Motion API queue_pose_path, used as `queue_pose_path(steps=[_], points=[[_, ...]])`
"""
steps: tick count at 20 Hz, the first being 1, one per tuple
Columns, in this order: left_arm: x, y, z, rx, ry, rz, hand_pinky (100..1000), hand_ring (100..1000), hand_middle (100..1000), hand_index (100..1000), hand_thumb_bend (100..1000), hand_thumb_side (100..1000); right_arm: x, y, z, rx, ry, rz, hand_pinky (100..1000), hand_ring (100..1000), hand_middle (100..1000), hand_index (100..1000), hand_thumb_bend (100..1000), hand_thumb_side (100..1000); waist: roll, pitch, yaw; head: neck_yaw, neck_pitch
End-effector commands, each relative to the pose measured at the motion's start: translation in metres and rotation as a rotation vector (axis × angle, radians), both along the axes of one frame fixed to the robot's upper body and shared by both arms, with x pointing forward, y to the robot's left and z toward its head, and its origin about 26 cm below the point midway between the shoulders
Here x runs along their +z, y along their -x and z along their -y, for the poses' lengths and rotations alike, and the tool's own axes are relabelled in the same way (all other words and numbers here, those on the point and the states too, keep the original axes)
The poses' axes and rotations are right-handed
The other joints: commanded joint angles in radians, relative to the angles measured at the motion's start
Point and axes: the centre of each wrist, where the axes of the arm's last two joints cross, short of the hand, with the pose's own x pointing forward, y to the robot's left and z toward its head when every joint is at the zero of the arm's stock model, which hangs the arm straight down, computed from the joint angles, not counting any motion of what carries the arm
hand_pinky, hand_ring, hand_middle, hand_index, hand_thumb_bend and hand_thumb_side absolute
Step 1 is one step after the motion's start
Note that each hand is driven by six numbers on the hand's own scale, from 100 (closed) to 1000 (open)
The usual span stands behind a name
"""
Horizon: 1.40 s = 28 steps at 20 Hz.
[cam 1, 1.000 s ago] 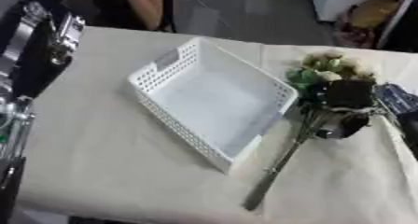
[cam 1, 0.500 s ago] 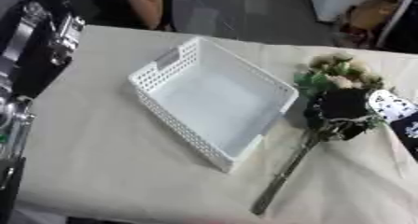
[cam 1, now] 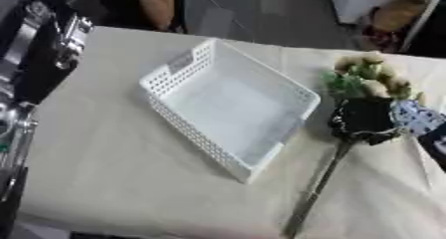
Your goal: Pick up objects on the table and place them in the box.
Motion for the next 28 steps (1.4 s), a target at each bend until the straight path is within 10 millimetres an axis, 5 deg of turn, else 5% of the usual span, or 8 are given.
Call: queue_pose_path(steps=[1,6,14,19,28], points=[[0.010,0.001,-0.001,-0.004,-0.018,0.037,780,1000,1000,1000,100,857,0.021,0.000,0.018,0.091,-0.091,-0.004,299,406,389,473,100,100,0.002,-0.014,0.001,0.001,-0.002],[0.009,0.002,-0.003,0.006,-0.022,0.033,780,1000,1000,1000,100,857,0.058,0.003,0.035,0.117,-0.103,0.082,339,442,408,473,100,100,-0.002,-0.017,-0.006,0.013,-0.002],[0.006,0.003,-0.008,0.030,-0.035,0.020,780,1000,1000,1000,100,856,0.147,0.015,0.053,0.145,-0.085,0.267,418,481,437,470,148,100,-0.012,-0.035,-0.031,0.041,-0.002],[0.005,0.004,-0.010,0.040,-0.038,0.012,780,1000,1000,1000,100,854,0.192,0.022,0.045,0.174,-0.149,0.375,464,488,443,468,206,100,-0.015,-0.047,-0.036,0.045,-0.002],[0.003,0.004,-0.009,0.034,-0.030,0.008,780,1000,1000,1000,100,854,0.235,0.013,0.002,0.240,-0.367,0.483,503,479,438,468,199,100,-0.013,-0.060,-0.026,0.042,-0.002]])
